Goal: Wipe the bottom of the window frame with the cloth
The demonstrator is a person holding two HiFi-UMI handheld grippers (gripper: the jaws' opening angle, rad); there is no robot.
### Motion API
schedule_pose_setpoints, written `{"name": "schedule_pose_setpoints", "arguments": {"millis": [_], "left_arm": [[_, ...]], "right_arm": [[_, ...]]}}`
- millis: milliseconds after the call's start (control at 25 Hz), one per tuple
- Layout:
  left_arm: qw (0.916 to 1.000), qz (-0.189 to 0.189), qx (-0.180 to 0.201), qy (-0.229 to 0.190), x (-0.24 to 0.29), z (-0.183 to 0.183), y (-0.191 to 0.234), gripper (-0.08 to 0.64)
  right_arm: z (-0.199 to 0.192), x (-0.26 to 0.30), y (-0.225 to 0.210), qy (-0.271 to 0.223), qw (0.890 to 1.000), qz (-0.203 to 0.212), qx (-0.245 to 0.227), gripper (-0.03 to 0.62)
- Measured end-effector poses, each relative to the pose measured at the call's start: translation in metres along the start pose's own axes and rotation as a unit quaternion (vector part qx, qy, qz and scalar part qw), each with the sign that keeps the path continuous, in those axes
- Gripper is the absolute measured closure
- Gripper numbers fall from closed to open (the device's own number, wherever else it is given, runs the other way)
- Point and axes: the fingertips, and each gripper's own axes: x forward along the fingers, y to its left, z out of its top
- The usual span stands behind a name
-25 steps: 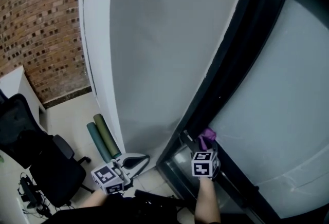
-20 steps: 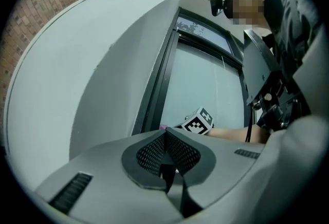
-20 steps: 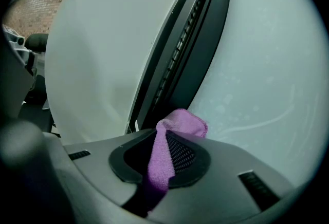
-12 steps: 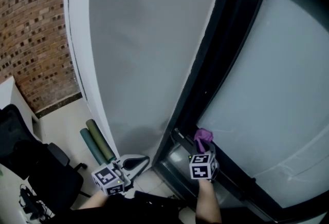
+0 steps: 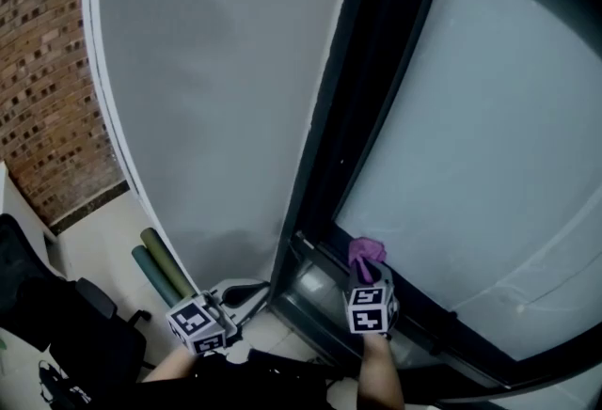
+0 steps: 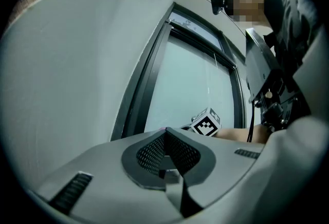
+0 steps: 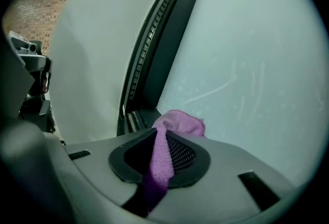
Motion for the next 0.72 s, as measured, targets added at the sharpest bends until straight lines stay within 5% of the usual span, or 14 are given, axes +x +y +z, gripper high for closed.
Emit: {"name": "schedule_pose_setpoints", "arguments": {"millis": [720], "left_arm": [[0.9962,-0.086,-0.003,0.016,0.059,-0.007,-0.012,0.563]], "right_arm": [[-0.024,-0.030,-0.029,0.012,0.998,-0.035,0.048,0.529]]}}
